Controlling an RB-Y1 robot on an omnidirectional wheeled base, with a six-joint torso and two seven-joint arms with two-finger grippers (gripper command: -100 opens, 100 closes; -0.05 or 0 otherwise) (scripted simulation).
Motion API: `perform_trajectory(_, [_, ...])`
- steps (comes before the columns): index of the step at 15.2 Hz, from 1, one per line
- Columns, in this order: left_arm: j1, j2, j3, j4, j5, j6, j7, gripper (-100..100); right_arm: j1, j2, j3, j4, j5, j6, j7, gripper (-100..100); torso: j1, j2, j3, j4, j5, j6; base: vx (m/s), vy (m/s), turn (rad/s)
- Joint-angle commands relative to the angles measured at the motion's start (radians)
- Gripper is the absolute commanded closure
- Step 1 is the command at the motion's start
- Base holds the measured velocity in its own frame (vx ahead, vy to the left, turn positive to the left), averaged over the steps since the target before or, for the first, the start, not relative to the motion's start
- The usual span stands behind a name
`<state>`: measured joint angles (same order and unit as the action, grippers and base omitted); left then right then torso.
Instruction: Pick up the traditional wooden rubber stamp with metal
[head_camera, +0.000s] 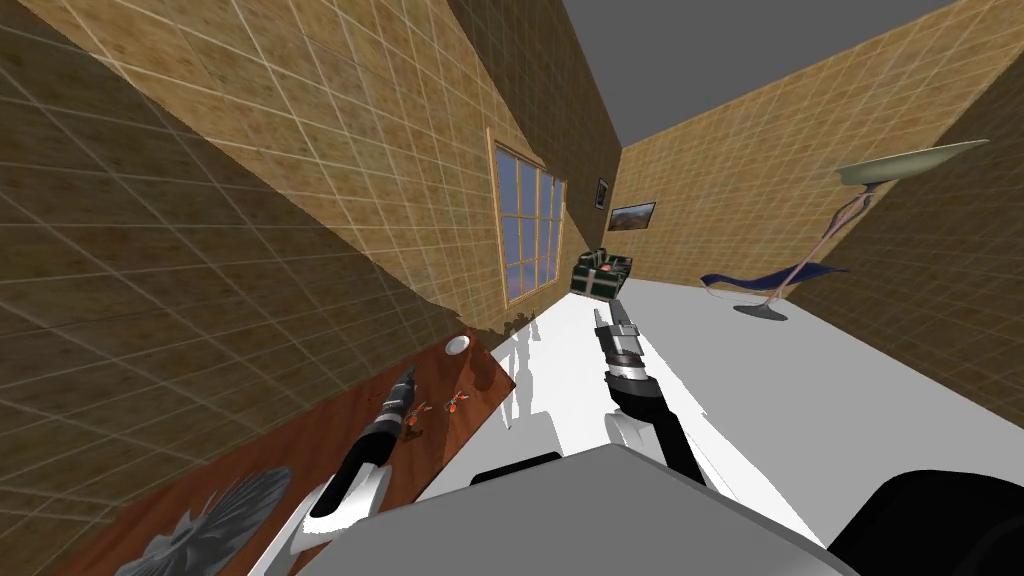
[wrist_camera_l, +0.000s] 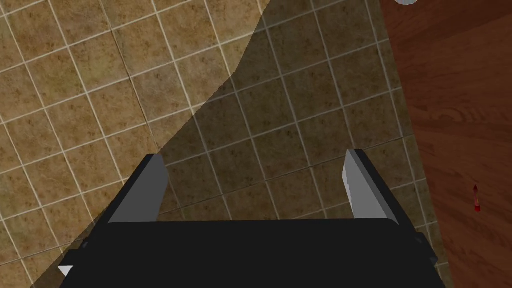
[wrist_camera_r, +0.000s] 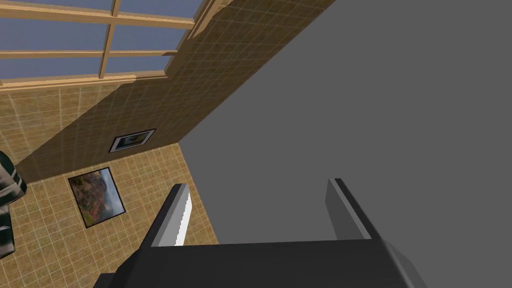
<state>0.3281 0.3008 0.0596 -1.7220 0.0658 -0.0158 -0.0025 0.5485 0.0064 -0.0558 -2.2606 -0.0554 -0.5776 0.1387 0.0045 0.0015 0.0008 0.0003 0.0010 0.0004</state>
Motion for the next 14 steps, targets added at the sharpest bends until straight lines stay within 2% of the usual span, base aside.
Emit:
perform_trajectory(1, [-0.012,0.01,0.012,0.05,0.015,0.05,-0.012,-100,0.0,0.0,0.0,0.0,0.0,0.0,0.0,0,0.0,0.0,0.0,0.0,0.0,0.0,-0.043,0.047,-0.267])
perform_trajectory(4, [-0.012,0.01,0.012,0.066,0.015,0.051,-0.012,-100,0.0,0.0,0.0,0.0,0.0,0.0,0.0,0,0.0,0.0,0.0,0.0,0.0,-0.001,-0.031,0.04,-0.079])
perform_trajectory(5, [-0.026,0.02,0.022,0.1,0.027,0.088,-0.019,-100,0.0,0.0,0.0,0.0,0.0,0.0,0.0,0,-0.001,-0.001,0.0,0.0,0.0,-0.001,-0.023,0.019,-0.176])
perform_trajectory(7, [-0.026,0.02,0.022,0.114,0.027,0.088,-0.019,-100,0.0,0.0,0.0,0.0,0.0,0.0,0.0,0,-0.001,-0.001,0.0,0.0,0.0,0.0,-0.029,0.028,-0.163])
perform_trajectory(8, [-0.041,0.029,0.032,0.15,0.04,0.125,-0.026,-100,0.0,0.0,0.0,0.0,0.0,0.0,0.0,0,-0.001,-0.001,-0.001,0.0,0.0,-0.001,-0.03,0.03,-0.175])
perform_trajectory(9, [-0.041,0.029,0.032,0.162,0.04,0.125,-0.026,-100,0.0,0.0,0.0,0.0,0.0,0.0,0.0,0,-0.001,-0.001,-0.001,0.0,0.0,0.0,-0.033,0.035,-0.216])
perform_trajectory(10, [-0.056,0.038,0.042,0.201,0.052,0.155,-0.033,-100,0.0,0.0,0.0,0.0,0.0,0.0,0.0,0,0.0,-0.001,0.0,0.0,0.0,0.0,-0.043,0.038,-0.35])
perform_trajectory(12, [-0.056,0.038,0.042,0.21,0.052,0.162,-0.033,-100,0.0,0.0,0.0,0.0,0.0,0.0,0.0,0,0.0,0.0,0.0,0.0,0.0,0.0,-0.036,0.043,-0.136])
perform_trajectory(13, [-0.07,0.047,0.052,0.24,0.064,0.199,-0.04,-100,0.0,0.0,0.0,0.0,0.0,0.0,0.0,0,0.0,-0.001,0.0,0.0,0.0,-0.001,-0.028,0.043,-0.154])
perform_trajectory(14, [-0.07,0.047,0.052,0.258,0.064,0.199,-0.04,-100,0.0,0.0,0.0,0.0,0.0,0.0,0.0,0,0.001,-0.001,0.0,0.0,0.0,0.0,-0.033,0.043,-0.216])
